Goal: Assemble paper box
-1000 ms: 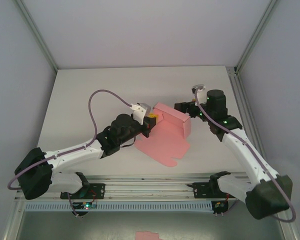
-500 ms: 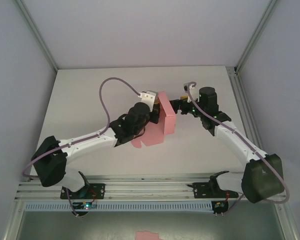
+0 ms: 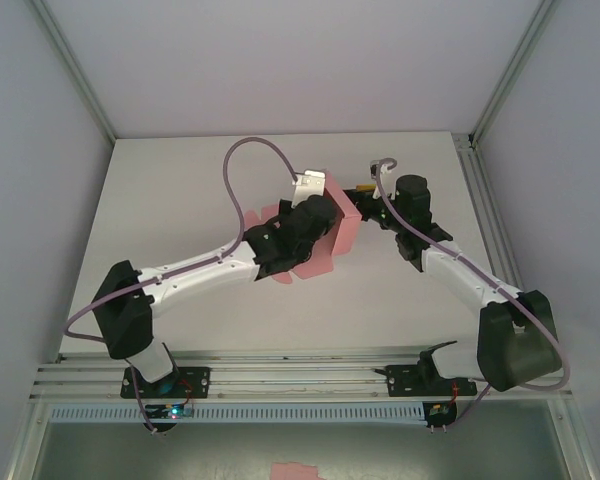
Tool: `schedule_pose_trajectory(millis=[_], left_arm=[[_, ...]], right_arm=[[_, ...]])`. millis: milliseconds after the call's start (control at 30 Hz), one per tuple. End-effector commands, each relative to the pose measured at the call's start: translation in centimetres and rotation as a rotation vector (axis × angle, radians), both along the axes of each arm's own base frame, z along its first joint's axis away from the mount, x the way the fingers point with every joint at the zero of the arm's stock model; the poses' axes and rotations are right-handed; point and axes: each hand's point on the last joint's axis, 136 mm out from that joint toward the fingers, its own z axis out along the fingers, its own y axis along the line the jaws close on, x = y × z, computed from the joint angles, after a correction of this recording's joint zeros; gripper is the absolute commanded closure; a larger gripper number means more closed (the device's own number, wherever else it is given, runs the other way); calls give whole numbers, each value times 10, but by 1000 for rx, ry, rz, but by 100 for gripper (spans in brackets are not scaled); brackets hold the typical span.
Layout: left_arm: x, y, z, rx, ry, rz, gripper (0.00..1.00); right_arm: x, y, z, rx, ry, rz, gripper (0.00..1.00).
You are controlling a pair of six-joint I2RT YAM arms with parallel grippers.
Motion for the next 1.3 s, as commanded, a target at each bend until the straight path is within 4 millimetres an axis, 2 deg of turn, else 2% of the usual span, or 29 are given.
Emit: schedule_pose_trajectory(millis=[0,133,233,367,433,500,533,600,667,733,833,933,1033,1100,1167,1267], left_arm=[[9,-29,-33,-8,63,-14,100],[2,-31,-31,-49,74,-59,100],[-13,-34,-27,-38,30,-208,100],[-45,-23,-19,-17,-65,-413,100],[-54,-6,-18,3,-89,-439,100],[-67,4,-19,42,-99,-504,100],[-74,6,-19,63,-119,-547,100],[-91,6,-22,96,-159,-647,100],[-103,5,-21,94,-190,-708,100],[-103,5,-22,86,-220,-707,100],[-93,3,-43,103,-196,-673,100],[-86,-6,-70,160,-113,-683,100],[-77,-9,-95,240,-17,-670,100],[-73,-7,-115,304,85,-664,100],[-77,-8,-136,383,217,-702,100],[-87,-3,-170,524,405,-766,100]], right_arm=[[-113,89,68,176,-160,642,2],[-107,83,59,138,-121,579,2],[-88,64,30,1,-21,422,2],[-64,9,-27,-228,149,140,2],[-63,-20,-52,-318,227,30,2],[-64,-42,-66,-390,261,-40,2],[-65,-49,-66,-409,259,-56,2],[-68,-47,-53,-414,214,-23,2],[-76,-33,-22,-363,124,67,2],[-83,-22,11,-295,29,119,2],[-92,-21,36,-256,-45,125,2],[-100,-20,36,-246,-33,146,2],[-103,-20,15,-238,60,148,2],[-100,-26,-11,-251,163,104,2],[-98,-33,-38,-278,255,63,2],[-96,-42,-66,-316,325,25,2]])
